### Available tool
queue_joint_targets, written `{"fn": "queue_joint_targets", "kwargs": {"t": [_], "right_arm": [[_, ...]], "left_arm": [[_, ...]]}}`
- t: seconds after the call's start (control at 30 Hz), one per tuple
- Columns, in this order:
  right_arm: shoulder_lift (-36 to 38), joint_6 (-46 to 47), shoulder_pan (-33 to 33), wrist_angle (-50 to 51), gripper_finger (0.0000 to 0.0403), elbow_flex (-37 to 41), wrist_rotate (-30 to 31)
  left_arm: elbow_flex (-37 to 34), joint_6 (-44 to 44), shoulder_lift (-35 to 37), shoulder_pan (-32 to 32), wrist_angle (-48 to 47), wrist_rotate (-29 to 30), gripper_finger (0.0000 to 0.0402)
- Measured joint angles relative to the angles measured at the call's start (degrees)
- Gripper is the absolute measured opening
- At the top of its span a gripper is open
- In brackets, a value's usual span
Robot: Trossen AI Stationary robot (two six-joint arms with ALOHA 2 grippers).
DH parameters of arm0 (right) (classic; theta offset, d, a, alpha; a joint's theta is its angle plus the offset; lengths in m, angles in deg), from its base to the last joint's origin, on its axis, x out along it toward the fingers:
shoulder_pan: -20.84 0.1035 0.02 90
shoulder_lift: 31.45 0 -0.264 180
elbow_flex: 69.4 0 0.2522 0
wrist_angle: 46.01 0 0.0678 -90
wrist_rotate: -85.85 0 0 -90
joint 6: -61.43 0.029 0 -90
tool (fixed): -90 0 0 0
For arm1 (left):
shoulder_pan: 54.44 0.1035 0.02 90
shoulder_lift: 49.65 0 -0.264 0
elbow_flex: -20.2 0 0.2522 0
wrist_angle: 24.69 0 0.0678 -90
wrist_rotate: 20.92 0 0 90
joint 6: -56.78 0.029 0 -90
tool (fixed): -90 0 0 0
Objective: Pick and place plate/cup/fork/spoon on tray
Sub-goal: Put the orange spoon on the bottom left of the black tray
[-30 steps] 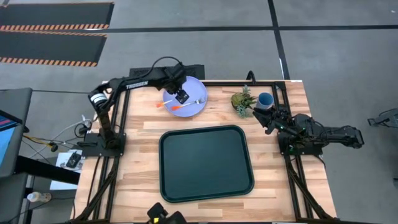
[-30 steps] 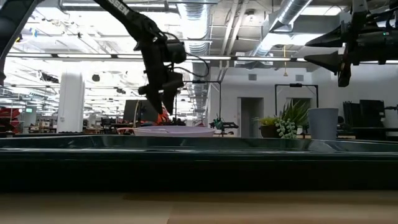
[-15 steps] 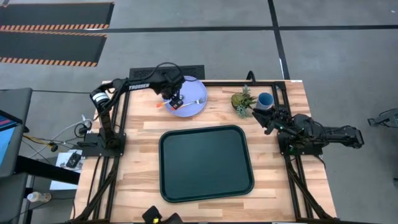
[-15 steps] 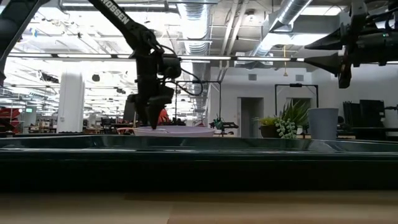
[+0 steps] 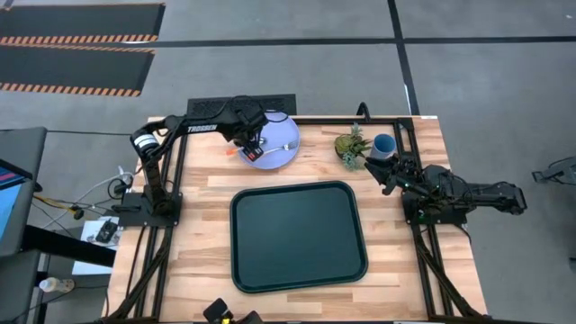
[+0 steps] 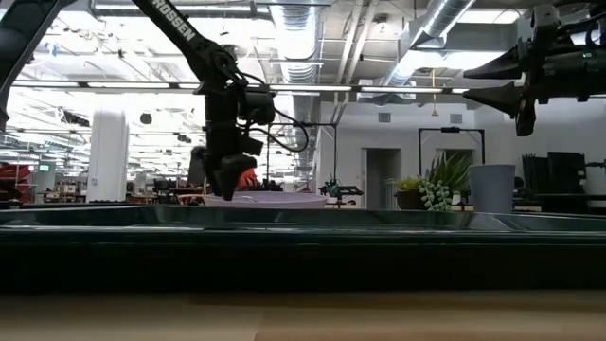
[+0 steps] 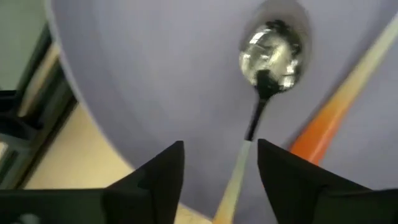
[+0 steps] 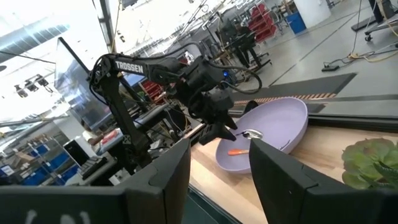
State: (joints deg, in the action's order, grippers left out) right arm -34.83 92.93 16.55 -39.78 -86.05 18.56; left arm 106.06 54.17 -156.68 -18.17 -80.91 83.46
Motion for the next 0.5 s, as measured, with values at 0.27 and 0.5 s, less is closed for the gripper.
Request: {"fn": "queue_joint_targets", "kwargs": {"t": [0.27, 0.5], "right_arm": [[0.00, 0.02, -0.01, 0.02, 0.0188, 0.00, 0.01], [0.00, 0.09, 0.00, 0.02, 0.0188, 0.00, -0.02]], "left_arm": [[0.00, 0.00, 0.00, -0.02, -0.06, 1.33, 0.0077], [0.00, -0.22, 0.02, -0.02, -0.04, -0.15, 0.0006]]}}
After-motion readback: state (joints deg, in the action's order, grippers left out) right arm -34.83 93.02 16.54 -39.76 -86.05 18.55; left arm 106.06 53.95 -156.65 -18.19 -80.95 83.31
